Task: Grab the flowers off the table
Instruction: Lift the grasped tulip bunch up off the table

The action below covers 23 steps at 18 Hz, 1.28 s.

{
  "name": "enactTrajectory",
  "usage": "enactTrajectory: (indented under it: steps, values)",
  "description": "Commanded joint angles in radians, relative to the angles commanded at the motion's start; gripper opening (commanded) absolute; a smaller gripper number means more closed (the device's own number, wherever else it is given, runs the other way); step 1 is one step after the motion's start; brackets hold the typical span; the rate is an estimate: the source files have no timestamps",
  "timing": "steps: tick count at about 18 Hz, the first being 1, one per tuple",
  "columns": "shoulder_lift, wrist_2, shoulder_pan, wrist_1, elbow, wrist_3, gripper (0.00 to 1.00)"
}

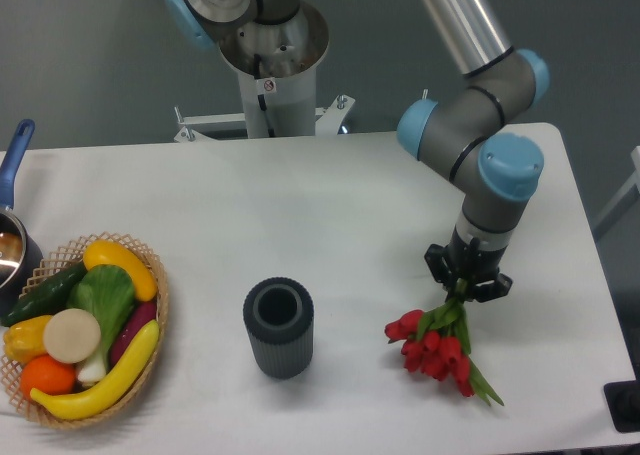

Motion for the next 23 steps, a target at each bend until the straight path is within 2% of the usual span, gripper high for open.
enactTrajectory:
  steps: [3, 9, 15, 17, 23]
  values:
    - [0.058, -0.026, -0.003, -0.002, 0.015, -0.006, 0.24]
    - [0.155, -0.262, 0.020, -0.002, 0.000, -0.092, 0.24]
    - [0.193, -0.512, 0.028, 0.000, 0.012, -0.153, 0.24]
    - [0.229, -0.610, 0.049, -0.002, 0.000, -0.187, 0.24]
    - [0.244, -0.744, 0.103, 0.000, -0.001, -0.235, 0.24]
